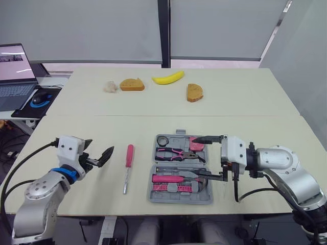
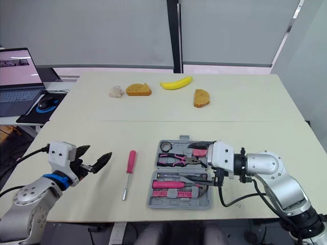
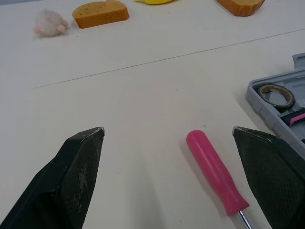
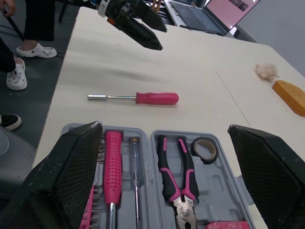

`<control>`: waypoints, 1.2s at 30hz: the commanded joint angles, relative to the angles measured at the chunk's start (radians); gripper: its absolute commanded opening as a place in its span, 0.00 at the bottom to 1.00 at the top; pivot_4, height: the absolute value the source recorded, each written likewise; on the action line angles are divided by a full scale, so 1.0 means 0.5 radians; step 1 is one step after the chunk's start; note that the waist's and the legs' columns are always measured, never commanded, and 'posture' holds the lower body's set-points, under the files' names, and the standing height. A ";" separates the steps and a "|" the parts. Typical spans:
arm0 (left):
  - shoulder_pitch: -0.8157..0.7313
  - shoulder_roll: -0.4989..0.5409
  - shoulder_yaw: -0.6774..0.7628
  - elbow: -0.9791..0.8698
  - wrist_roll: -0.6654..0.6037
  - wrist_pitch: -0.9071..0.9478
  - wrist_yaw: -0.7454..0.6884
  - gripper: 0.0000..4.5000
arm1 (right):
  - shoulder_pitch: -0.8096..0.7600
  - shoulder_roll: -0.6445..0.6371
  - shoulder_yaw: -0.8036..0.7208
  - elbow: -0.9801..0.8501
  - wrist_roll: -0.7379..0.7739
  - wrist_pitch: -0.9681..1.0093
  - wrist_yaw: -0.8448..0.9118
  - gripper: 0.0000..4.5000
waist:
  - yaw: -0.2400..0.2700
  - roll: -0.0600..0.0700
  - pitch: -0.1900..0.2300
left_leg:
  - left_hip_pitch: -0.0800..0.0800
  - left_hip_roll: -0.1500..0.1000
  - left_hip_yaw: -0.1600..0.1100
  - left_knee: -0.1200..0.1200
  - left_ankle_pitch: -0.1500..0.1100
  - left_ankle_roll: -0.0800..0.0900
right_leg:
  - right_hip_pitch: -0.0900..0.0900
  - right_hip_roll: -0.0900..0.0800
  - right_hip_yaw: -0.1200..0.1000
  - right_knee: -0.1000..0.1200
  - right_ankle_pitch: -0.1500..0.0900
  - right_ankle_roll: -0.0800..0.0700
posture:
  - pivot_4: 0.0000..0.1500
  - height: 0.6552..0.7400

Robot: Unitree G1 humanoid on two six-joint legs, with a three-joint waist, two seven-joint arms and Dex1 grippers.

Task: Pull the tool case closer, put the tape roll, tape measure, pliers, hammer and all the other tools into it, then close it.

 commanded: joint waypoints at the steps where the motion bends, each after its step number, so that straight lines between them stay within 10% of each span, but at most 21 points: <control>1: -0.077 0.354 0.018 0.263 0.142 -0.446 -0.433 0.99 | -0.080 0.021 0.041 -0.047 -0.050 -0.002 -0.025 1.00 | 0.000 0.001 0.000 | 0.000 0.000 0.000 0.000 0.000 0.000 | 0.000 0.000 0.000 0.000 0.000 0.000 | 1.00 0.95; 10: -0.958 0.912 -0.618 1.398 0.601 -1.909 -1.462 0.99 | -0.134 0.120 0.192 -0.262 -0.080 0.339 -0.198 1.00 | 0.010 0.004 0.010 | -0.002 -0.001 -0.002 -0.005 0.002 -0.004 | -0.011 -0.001 -0.003 -0.003 0.001 -0.008 | 1.00 0.95; 19: -1.946 0.742 -1.590 2.349 1.145 -3.355 -2.095 0.99 | -0.116 0.171 0.250 -0.372 -0.071 0.506 -0.311 1.00 | -0.045 0.002 0.010 | -0.009 -0.001 -0.001 -0.002 0.003 -0.003 | -0.009 0.002 -0.005 0.003 0.002 -0.007 | 1.00 0.95; 36: -2.637 0.212 -2.479 2.827 2.954 -3.615 -0.243 0.96 | -0.075 0.144 0.234 -0.584 -0.014 0.735 -0.420 1.00 | -0.100 -0.024 0.024 | -0.009 -0.002 -0.001 0.002 0.003 -0.002 | -0.009 0.008 -0.007 0.006 0.002 0.003 | 1.00 0.95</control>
